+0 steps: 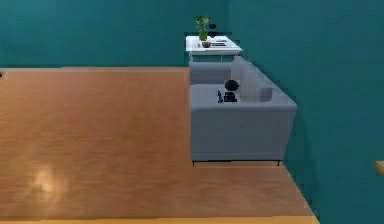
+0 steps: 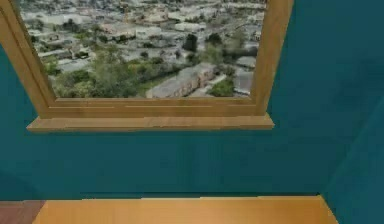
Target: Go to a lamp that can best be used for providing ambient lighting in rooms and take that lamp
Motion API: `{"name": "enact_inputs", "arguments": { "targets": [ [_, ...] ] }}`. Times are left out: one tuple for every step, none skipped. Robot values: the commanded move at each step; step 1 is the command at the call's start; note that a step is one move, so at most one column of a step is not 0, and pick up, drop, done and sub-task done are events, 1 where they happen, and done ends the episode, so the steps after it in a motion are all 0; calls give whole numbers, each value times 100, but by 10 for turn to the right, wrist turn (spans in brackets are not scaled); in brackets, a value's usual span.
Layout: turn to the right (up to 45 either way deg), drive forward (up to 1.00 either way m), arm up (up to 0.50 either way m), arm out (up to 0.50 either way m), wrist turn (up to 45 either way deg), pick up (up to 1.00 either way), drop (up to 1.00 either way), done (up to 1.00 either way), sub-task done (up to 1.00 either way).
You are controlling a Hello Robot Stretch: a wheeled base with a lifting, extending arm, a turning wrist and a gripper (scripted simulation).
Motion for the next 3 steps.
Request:
{"name": "enact_inputs", "arguments": {
  "targets": [
    [-390,0,0,0,0,0,0,0,0],
    [0,40,0,0,0,0,0,0,0],
    [-180,0,0,0,0,0,0,0,0]
  ]
}}
